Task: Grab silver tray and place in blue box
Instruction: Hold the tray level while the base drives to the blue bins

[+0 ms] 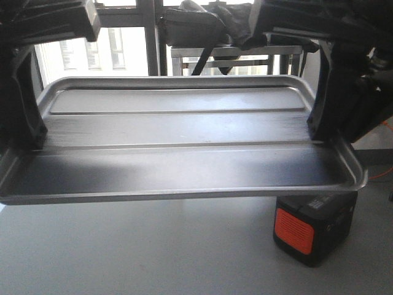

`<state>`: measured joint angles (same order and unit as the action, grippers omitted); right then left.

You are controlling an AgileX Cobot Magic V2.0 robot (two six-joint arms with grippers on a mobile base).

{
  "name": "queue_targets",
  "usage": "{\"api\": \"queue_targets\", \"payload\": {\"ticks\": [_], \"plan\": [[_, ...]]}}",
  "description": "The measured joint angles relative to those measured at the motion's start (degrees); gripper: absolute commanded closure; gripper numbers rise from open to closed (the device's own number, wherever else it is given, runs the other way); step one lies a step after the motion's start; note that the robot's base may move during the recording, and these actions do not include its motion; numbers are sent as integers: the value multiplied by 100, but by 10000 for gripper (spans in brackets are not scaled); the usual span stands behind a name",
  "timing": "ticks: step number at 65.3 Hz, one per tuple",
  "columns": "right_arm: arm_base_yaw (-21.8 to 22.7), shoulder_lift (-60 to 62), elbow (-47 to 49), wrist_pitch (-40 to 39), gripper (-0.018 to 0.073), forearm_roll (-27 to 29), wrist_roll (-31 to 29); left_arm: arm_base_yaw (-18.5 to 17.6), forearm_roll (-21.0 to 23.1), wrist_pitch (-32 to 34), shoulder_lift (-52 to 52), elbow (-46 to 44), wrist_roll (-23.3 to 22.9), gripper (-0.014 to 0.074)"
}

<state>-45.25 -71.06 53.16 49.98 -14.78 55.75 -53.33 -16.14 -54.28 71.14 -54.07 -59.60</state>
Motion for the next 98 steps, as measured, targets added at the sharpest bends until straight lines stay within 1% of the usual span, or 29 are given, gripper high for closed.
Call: {"api": "queue_targets", "payload": {"ticks": [98], "plan": [[0,0,0,10,501,-26,0,0,-8,46,0,0,0,610]]}}
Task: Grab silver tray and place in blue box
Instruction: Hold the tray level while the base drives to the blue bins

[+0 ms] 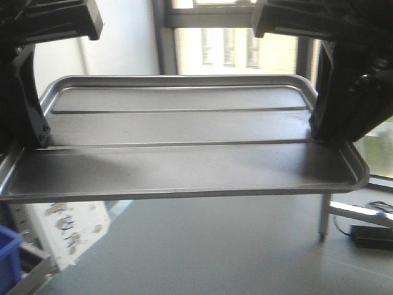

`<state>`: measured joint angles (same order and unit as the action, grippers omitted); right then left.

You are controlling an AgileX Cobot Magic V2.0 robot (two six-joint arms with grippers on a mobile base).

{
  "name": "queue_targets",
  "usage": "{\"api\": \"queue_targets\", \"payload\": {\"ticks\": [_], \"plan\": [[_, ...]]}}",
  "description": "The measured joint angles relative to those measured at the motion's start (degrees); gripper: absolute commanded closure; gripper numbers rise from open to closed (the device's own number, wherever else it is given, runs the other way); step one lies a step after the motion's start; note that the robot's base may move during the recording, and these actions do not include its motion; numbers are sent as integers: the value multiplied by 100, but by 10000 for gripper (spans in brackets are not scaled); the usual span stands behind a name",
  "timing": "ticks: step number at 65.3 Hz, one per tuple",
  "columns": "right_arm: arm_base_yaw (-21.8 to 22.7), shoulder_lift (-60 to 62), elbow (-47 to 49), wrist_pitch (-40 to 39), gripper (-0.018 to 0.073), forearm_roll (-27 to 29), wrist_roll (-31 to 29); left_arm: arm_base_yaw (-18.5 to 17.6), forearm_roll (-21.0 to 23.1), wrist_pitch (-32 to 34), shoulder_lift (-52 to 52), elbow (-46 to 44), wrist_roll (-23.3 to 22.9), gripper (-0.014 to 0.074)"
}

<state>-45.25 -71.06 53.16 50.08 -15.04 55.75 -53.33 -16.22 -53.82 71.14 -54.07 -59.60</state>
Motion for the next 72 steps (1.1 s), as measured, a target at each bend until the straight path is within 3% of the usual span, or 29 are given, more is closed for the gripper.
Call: {"api": "queue_targets", "payload": {"ticks": [72], "plan": [[0,0,0,-11,501,0,0,0,0,-18,0,0,0,610]]}}
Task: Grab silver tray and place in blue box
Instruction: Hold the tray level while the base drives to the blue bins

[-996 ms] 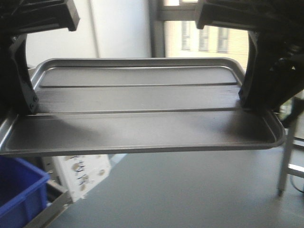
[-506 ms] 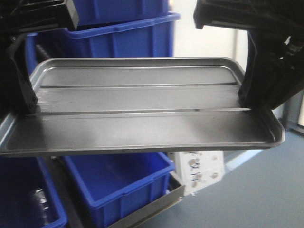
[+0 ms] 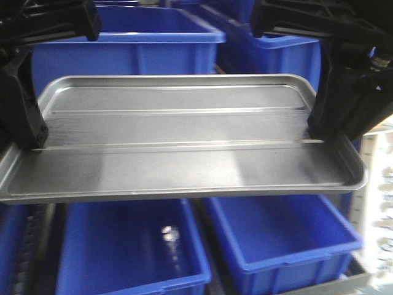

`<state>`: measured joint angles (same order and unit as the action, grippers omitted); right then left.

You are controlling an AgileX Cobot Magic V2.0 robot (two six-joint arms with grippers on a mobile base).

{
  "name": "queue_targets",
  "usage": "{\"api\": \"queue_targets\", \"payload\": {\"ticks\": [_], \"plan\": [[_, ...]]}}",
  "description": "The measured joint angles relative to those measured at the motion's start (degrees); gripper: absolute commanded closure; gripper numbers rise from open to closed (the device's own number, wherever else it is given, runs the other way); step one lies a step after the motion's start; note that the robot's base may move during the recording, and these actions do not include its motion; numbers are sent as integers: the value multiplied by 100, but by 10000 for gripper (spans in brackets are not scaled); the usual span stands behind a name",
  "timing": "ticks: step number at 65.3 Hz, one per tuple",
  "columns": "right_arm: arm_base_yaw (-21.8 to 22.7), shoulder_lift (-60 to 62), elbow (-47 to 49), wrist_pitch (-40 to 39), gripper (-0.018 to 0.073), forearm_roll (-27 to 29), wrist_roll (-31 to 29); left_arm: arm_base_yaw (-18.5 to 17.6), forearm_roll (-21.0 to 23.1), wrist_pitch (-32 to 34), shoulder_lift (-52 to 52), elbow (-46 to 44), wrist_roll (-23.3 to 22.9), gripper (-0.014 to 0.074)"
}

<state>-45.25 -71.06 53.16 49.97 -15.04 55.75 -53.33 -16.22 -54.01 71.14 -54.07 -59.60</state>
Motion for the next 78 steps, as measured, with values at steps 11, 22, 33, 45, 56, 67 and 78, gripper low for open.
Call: {"api": "queue_targets", "payload": {"ticks": [11,22,33,45,56,67,78], "plan": [[0,0,0,-10,501,0,0,0,0,-13,0,0,0,610],[0,0,0,-10,501,0,0,0,0,-13,0,0,0,610],[0,0,0,-10,501,0,0,0,0,-13,0,0,0,610],[0,0,0,-10,501,0,0,0,0,-13,0,0,0,610],[0,0,0,-10,501,0,0,0,0,-13,0,0,0,610],[0,0,0,-10,501,0,0,0,0,-26,0,0,0,610],[0,0,0,-10,501,0,0,0,0,-26,0,0,0,610]]}}
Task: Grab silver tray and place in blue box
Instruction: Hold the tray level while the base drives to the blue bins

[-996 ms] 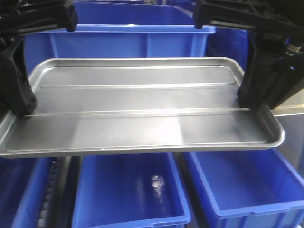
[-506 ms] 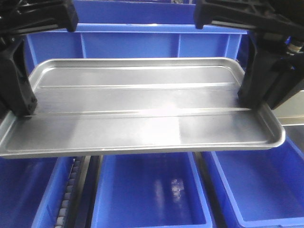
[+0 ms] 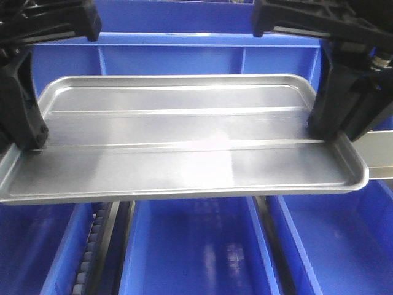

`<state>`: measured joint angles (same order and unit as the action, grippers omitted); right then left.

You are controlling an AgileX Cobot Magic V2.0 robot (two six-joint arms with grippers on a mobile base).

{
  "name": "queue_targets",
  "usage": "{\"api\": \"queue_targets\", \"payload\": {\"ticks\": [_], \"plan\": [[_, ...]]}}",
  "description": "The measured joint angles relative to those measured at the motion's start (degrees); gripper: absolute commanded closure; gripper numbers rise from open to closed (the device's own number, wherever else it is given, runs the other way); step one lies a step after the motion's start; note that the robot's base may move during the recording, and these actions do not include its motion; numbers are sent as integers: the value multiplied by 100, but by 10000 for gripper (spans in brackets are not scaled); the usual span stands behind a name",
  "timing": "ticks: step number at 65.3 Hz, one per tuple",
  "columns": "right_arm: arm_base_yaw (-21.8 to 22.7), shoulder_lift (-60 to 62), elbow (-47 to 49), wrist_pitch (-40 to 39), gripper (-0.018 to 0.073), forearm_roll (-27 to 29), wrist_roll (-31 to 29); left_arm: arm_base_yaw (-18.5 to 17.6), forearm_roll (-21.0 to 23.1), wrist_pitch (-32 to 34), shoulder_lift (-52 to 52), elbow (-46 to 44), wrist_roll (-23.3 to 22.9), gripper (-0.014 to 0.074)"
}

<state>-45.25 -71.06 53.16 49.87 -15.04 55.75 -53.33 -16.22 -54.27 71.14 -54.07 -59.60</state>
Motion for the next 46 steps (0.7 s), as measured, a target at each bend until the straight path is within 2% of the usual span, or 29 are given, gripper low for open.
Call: {"api": "queue_targets", "payload": {"ticks": [46], "plan": [[0,0,0,0,501,0,0,0,0,10,0,0,0,610]]}}
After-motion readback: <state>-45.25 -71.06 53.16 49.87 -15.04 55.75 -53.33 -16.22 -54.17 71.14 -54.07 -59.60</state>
